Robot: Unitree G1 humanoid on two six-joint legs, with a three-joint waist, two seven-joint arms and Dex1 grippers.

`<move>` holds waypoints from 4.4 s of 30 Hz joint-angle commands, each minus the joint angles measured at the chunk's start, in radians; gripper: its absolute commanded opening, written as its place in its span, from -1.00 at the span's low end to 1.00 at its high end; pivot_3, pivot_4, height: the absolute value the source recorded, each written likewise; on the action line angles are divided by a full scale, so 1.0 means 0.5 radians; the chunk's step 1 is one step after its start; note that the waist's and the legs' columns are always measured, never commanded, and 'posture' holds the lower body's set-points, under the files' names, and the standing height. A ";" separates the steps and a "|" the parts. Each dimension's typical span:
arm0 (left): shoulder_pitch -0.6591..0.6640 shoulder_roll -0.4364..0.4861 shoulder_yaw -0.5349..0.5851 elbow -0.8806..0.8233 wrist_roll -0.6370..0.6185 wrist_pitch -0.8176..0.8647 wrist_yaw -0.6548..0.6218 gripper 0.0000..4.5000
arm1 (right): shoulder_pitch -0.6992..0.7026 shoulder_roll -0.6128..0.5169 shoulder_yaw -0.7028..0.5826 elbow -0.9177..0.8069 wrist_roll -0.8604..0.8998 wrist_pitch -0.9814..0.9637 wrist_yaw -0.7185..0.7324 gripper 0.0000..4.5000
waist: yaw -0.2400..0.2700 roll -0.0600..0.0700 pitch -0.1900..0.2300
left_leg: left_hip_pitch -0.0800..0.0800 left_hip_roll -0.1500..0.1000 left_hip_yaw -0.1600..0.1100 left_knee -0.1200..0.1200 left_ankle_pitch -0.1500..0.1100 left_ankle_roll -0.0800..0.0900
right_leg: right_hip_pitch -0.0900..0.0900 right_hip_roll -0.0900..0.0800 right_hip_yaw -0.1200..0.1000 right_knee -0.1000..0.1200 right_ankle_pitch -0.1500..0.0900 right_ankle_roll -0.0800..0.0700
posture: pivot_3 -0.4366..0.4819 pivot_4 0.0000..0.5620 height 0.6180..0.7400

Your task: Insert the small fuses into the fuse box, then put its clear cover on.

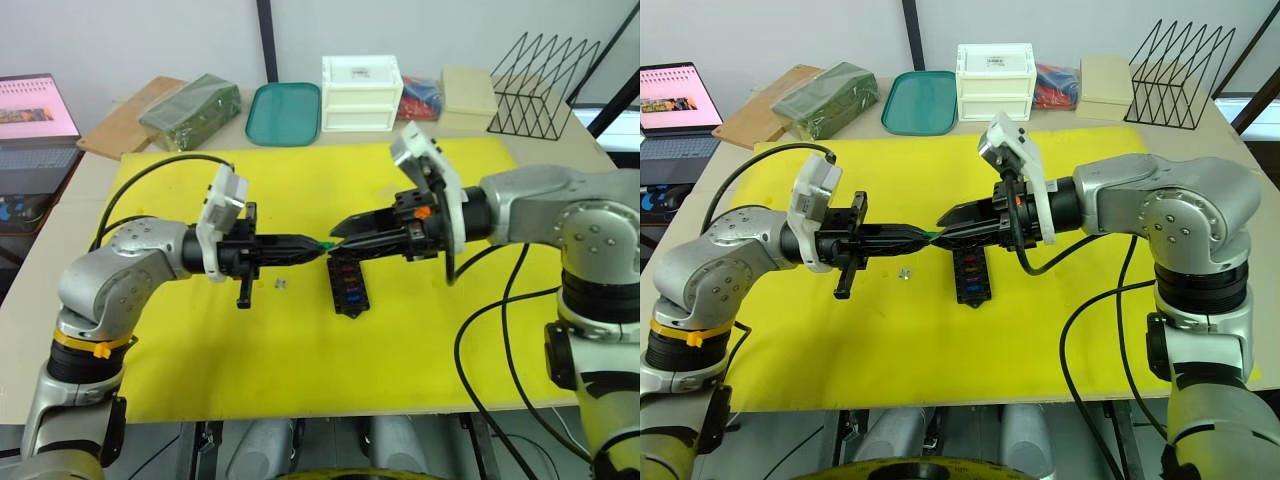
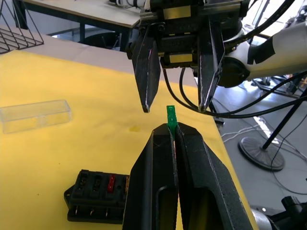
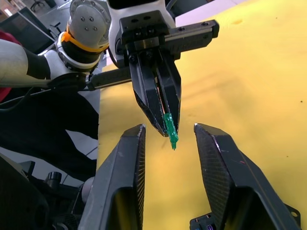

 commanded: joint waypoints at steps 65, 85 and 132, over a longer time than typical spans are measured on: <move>-0.002 0.110 -0.371 0.307 0.670 -0.418 0.023 0.38 | -0.005 -0.263 0.588 0.351 -0.866 -1.218 0.562 -1.00 | -0.011 0.000 0.000 | 0.000 0.000 0.002 0.000 0.000 0.000 | 0.000 0.001 0.000 -0.001 0.000 0.001 | -0.05 -0.47 1.00; -0.056 -0.210 -0.573 0.654 1.032 -0.775 -0.021 0.98 | 0.032 -0.067 0.747 1.013 -1.397 -1.855 1.047 -1.00 | -0.011 -0.001 0.001 | -0.001 -0.001 0.001 0.000 0.000 0.000 | -0.002 0.001 0.000 -0.001 0.001 0.001 | -0.05 -0.47 1.00; -0.008 -0.226 -0.566 0.576 1.083 -0.778 0.032 0.98 | 0.100 0.031 0.857 1.212 -1.786 -2.016 1.076 -1.00 | -0.014 0.000 -0.001 | 0.001 -0.001 0.000 0.000 0.000 0.000 | 0.000 0.001 0.000 0.000 0.001 0.001 | -0.05 -0.47 1.00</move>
